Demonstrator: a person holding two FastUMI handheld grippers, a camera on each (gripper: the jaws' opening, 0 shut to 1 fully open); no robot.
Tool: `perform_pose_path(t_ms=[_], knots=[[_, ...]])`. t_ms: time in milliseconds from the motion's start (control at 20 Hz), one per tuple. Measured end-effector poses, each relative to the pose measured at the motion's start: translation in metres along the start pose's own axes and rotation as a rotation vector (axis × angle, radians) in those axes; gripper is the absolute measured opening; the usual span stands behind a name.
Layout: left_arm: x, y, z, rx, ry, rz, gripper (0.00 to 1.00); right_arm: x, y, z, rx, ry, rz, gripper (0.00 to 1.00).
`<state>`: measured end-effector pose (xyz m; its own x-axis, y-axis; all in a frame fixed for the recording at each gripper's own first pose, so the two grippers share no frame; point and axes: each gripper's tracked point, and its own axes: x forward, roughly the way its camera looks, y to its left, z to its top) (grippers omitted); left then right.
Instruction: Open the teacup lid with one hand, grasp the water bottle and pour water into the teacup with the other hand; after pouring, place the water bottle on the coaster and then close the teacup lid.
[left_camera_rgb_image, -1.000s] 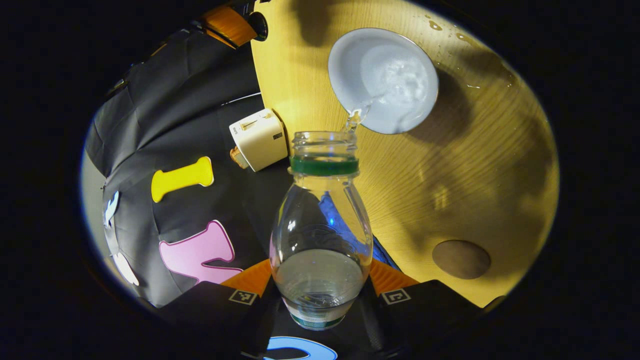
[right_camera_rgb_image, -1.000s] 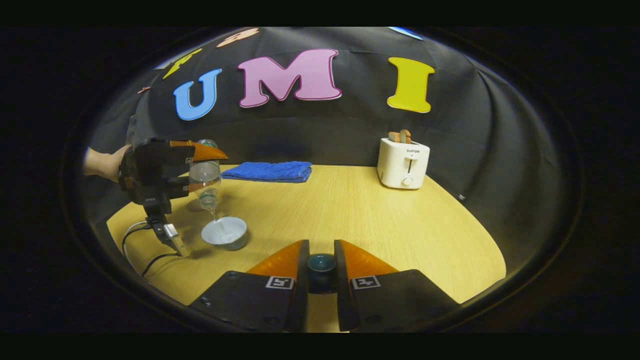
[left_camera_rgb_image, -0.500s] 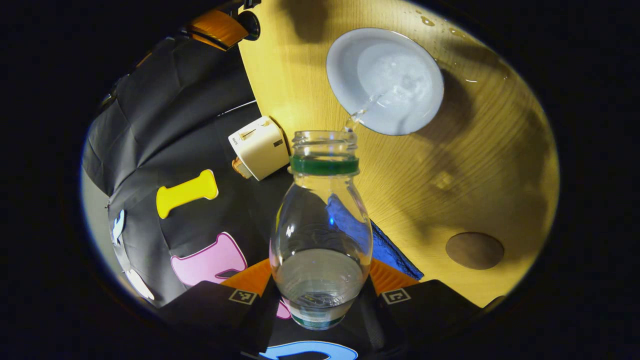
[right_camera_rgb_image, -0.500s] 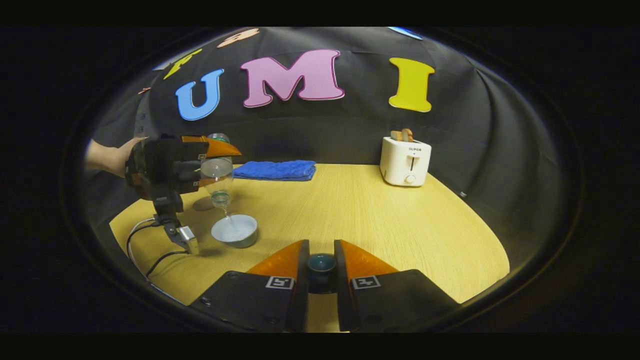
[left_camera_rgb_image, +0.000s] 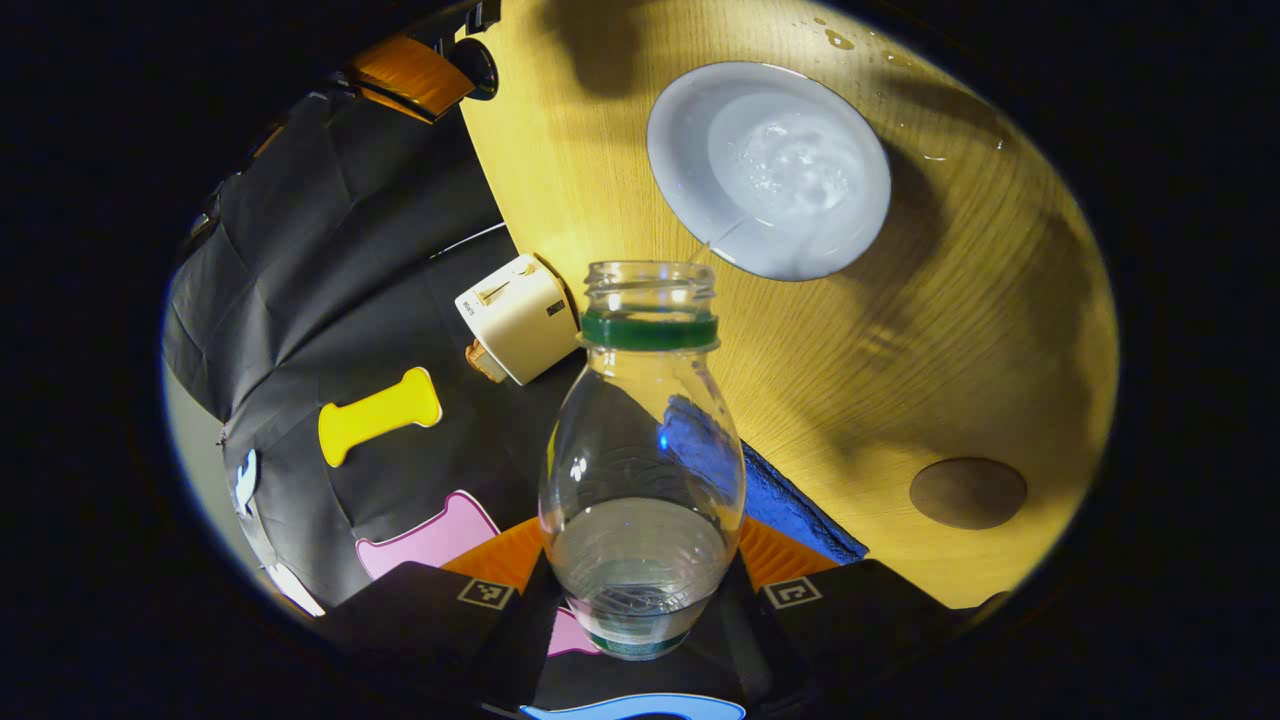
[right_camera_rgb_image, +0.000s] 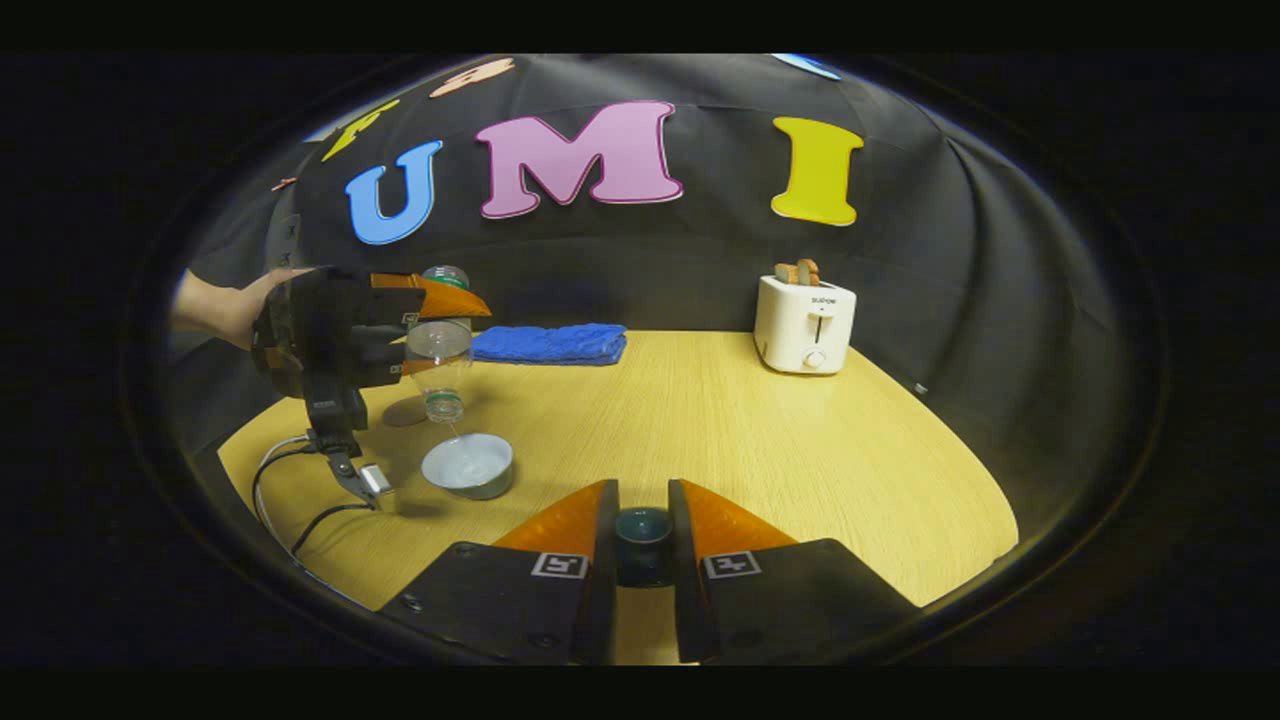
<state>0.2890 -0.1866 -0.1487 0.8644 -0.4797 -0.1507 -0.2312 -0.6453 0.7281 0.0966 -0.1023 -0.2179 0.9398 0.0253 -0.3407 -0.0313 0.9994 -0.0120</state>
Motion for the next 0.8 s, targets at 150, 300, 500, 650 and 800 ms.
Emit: perform_pose_path(t_ms=[150, 300, 500, 650, 800], knots=[[0.000, 0.002, 0.002, 0.023, -0.012, -0.003, 0.75, 0.001, 0.001, 0.004, 0.004, -0.005, 0.001, 0.27], [0.003, 0.006, 0.005, 0.051, -0.034, 0.000, 0.75, 0.001, 0.002, 0.002, -0.004, -0.001, 0.004, 0.23], [0.003, -0.002, 0.000, 0.058, -0.025, -0.016, 0.75, -0.001, 0.005, 0.002, -0.007, -0.002, 0.007, 0.31], [0.003, -0.002, 0.000, 0.048, -0.023, -0.018, 0.75, 0.000, 0.007, 0.002, -0.011, -0.001, 0.012, 0.23], [0.003, -0.004, -0.001, 0.024, -0.014, -0.030, 0.75, -0.001, 0.009, 0.006, -0.009, -0.008, 0.015, 0.23]])
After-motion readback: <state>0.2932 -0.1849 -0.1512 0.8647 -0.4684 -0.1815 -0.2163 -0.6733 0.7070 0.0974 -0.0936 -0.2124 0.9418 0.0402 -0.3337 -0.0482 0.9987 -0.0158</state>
